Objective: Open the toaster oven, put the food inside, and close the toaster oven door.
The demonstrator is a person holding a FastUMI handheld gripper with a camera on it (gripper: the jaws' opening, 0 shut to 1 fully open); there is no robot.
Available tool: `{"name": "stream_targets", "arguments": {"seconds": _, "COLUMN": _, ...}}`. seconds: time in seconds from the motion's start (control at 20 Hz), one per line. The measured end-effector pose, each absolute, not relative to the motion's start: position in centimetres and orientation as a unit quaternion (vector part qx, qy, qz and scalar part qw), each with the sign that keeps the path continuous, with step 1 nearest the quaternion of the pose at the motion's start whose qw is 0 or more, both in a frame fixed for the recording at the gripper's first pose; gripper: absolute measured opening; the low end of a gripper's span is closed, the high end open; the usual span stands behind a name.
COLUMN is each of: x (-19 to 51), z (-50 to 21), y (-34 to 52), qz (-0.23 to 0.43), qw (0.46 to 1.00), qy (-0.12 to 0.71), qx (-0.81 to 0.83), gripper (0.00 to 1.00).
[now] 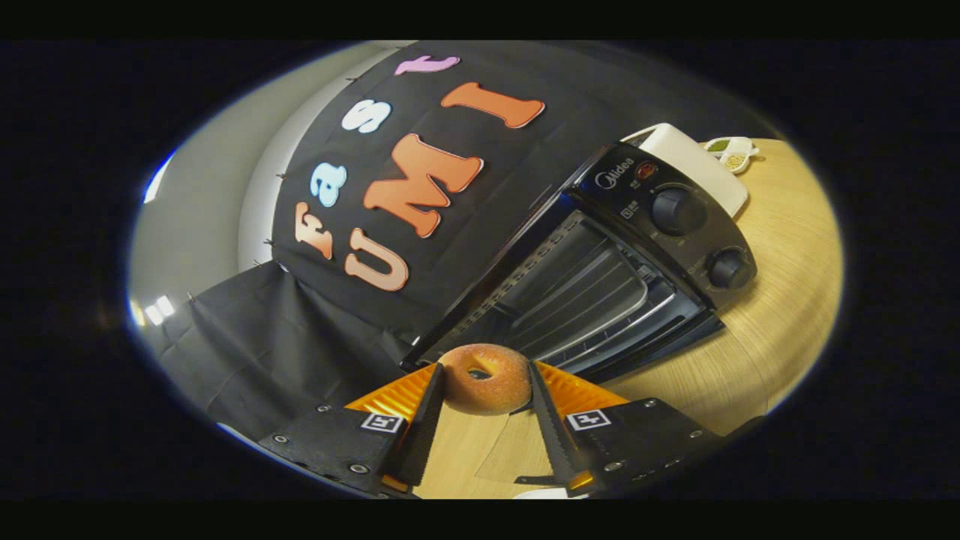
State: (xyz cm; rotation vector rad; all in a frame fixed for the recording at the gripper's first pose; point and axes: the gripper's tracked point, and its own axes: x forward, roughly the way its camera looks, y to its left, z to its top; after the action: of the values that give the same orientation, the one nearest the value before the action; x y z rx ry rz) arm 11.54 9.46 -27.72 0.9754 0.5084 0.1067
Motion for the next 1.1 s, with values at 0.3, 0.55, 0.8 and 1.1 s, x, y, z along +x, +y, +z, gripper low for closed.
{"name": "stream_targets", "arguments": {"seconds": 0.3, "x": 15.6, "z": -29.6, "y": 7.7, "qz": 0.019, "qw": 0.879, "qy": 0.23, "qx": 0.418, "gripper": 0.64}}
{"name": "stream_targets", "arguments": {"seconds": 0.55, "x": 17.9, "z": -30.8, "y": 7.3, "qz": -0.001, "qw": 0.892, "qy": 0.225, "qx": 0.393, "gripper": 0.64}}
{"name": "stream_targets", "arguments": {"seconds": 0.8, "x": 19.4, "z": -31.6, "y": 6.3, "qz": -0.026, "qw": 0.921, "qy": 0.216, "qx": 0.324, "gripper": 0.67}}
{"name": "stream_targets", "arguments": {"seconds": 1.1, "x": 19.9, "z": -32.8, "y": 5.6, "qz": -0.044, "qw": 0.93, "qy": 0.225, "qx": 0.289, "gripper": 0.78}}
